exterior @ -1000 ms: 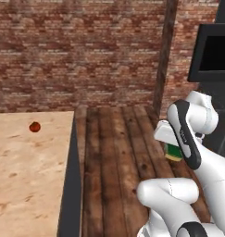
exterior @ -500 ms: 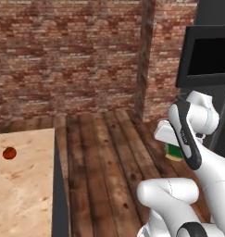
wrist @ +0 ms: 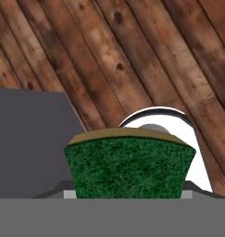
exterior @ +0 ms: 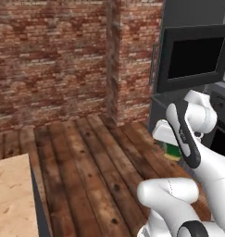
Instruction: Place the sponge inside the microwave to prepare for sanitizing.
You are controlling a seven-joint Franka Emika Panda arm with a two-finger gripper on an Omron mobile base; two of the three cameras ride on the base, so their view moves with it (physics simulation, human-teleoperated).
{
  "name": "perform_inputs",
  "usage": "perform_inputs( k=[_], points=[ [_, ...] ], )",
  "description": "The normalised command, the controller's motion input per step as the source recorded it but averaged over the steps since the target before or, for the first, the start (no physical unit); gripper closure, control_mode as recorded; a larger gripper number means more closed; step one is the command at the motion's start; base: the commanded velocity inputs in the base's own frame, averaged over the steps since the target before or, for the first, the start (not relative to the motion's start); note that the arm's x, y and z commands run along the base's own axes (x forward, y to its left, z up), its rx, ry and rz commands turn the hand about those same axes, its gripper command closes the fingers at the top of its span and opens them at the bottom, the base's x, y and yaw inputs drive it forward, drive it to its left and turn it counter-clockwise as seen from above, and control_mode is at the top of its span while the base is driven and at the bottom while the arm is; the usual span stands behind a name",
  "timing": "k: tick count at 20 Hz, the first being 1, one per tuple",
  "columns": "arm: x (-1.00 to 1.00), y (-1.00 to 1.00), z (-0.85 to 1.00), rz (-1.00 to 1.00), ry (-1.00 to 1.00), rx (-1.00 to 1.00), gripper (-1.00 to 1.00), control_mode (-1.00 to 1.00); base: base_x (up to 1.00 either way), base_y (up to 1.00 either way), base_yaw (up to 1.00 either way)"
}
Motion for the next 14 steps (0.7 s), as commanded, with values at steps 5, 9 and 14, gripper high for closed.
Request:
perform_inputs(
  k=[5,9,14],
  points=[
    [0.00,0.00,0.00,0.00,0.00,0.00,1.00,1.00,0.41,0.00,-0.50],
    [0.00,0.00,0.00,0.00,0.00,0.00,1.00,1.00,0.42,0.00,-0.50],
    [0.00,0.00,0.00,0.00,0.00,0.00,1.00,1.00,0.48,0.00,-0.43]
  ],
)
